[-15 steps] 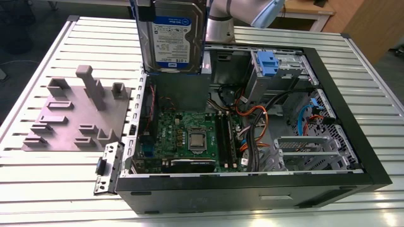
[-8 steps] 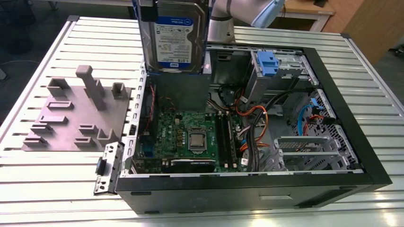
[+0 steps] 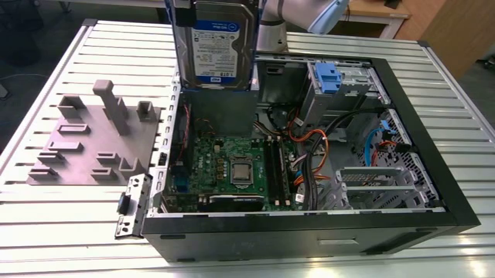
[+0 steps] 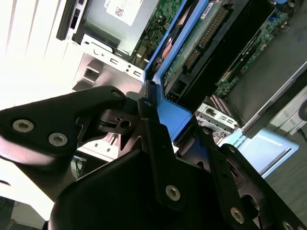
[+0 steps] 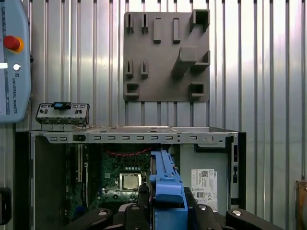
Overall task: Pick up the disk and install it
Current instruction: 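Pick up the disk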
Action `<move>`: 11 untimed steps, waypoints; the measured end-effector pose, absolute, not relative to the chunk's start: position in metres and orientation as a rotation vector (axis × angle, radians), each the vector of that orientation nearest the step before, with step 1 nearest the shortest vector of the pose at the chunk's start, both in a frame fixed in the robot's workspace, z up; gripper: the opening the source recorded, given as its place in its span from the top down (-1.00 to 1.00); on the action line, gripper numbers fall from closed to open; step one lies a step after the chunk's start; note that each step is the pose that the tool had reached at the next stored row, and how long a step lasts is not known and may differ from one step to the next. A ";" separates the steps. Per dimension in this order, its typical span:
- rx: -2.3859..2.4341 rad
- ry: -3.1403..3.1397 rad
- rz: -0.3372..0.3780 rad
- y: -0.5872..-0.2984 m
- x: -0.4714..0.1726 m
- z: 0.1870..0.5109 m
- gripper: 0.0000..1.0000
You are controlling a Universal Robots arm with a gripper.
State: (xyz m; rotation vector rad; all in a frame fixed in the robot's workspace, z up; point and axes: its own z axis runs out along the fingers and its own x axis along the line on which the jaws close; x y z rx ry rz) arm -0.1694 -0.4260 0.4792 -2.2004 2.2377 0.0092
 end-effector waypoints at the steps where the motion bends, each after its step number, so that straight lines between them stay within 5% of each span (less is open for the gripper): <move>1: -2.200 2.238 0.009 -0.426 -0.169 0.479 0.27; 11: -2.200 2.238 0.009 -0.426 -0.165 0.479 0.27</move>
